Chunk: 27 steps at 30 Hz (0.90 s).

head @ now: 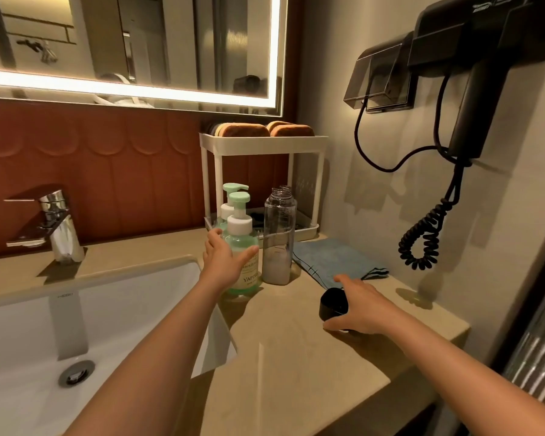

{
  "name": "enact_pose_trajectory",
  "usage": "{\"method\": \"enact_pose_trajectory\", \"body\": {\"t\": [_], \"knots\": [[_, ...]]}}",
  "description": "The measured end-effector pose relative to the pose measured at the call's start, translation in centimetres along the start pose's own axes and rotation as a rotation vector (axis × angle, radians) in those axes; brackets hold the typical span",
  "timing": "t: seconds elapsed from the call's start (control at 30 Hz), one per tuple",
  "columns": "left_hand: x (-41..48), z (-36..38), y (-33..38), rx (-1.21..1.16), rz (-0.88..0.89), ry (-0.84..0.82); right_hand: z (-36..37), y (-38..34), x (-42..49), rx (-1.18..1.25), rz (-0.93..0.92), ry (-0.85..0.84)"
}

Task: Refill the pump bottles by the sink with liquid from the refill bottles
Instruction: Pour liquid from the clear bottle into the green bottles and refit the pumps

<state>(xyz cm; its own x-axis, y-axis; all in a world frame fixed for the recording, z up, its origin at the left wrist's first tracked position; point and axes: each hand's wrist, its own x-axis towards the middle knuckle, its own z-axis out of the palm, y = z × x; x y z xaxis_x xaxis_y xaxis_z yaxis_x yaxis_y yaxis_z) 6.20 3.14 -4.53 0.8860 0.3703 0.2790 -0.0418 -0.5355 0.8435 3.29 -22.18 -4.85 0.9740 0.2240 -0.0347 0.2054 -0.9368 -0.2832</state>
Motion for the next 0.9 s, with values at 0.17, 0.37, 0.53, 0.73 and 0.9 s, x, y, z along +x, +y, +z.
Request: {"method": "enact_pose_trajectory", "body": {"t": [0.17, 0.37, 0.53, 0.73, 0.9], "knots": [[-1.0, 0.6, 0.7, 0.014, -0.081, 0.084, -0.3, 0.1, -0.1, 0.077, -0.026, 0.067], [-4.9, 1.0, 2.7, 0.044, 0.347, 0.443, -2.6, 0.0, -0.3, 0.493, -0.095, 0.189], [-5.1, 2.5, 6.0, -0.015, 0.522, 0.230, -4.2, -0.5, -0.3, 0.709, -0.132, 0.298], [-2.4, 4.4, 8.5, -0.151, 0.265, 0.137, -5.1, -0.5, -0.2, 0.947, -0.169, 0.355], [0.3, 4.8, 9.3, -0.214, 0.138, 0.128, -5.4, -0.2, -0.5, 0.966, -0.257, 0.397]]}}
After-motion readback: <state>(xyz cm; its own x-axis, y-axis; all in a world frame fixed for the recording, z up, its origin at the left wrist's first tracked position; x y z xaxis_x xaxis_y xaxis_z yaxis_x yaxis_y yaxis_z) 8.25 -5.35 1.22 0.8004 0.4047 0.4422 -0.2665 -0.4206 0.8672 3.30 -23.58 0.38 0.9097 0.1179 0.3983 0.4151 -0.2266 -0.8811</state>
